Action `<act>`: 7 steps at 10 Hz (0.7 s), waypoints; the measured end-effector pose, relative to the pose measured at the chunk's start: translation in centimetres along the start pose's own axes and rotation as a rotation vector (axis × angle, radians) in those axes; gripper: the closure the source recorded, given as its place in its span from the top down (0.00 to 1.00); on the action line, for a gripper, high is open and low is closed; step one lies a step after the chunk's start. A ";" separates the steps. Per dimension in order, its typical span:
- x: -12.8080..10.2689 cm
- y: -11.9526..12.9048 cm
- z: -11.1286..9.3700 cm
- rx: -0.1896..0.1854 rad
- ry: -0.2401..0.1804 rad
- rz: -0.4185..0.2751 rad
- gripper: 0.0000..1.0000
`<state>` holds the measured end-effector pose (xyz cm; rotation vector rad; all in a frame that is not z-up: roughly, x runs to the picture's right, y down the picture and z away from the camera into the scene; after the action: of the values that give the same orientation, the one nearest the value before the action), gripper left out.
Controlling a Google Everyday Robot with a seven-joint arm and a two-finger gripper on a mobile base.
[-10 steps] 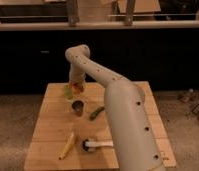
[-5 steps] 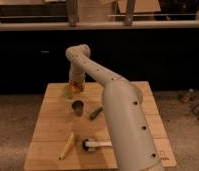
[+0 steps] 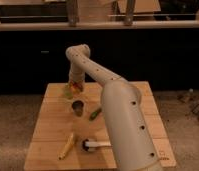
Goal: Place apple in plastic cup
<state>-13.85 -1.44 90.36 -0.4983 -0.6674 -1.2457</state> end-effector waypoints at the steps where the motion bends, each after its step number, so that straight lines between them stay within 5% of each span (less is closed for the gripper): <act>1: 0.0 0.0 0.0 0.001 -0.002 -0.003 0.01; 3: 0.1 0.1 -0.1 -0.003 0.007 -0.002 0.01; 7: 0.9 -0.7 -1.7 0.034 0.092 0.031 0.01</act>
<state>-14.04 -3.41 89.78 -0.4192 -0.6003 -1.2187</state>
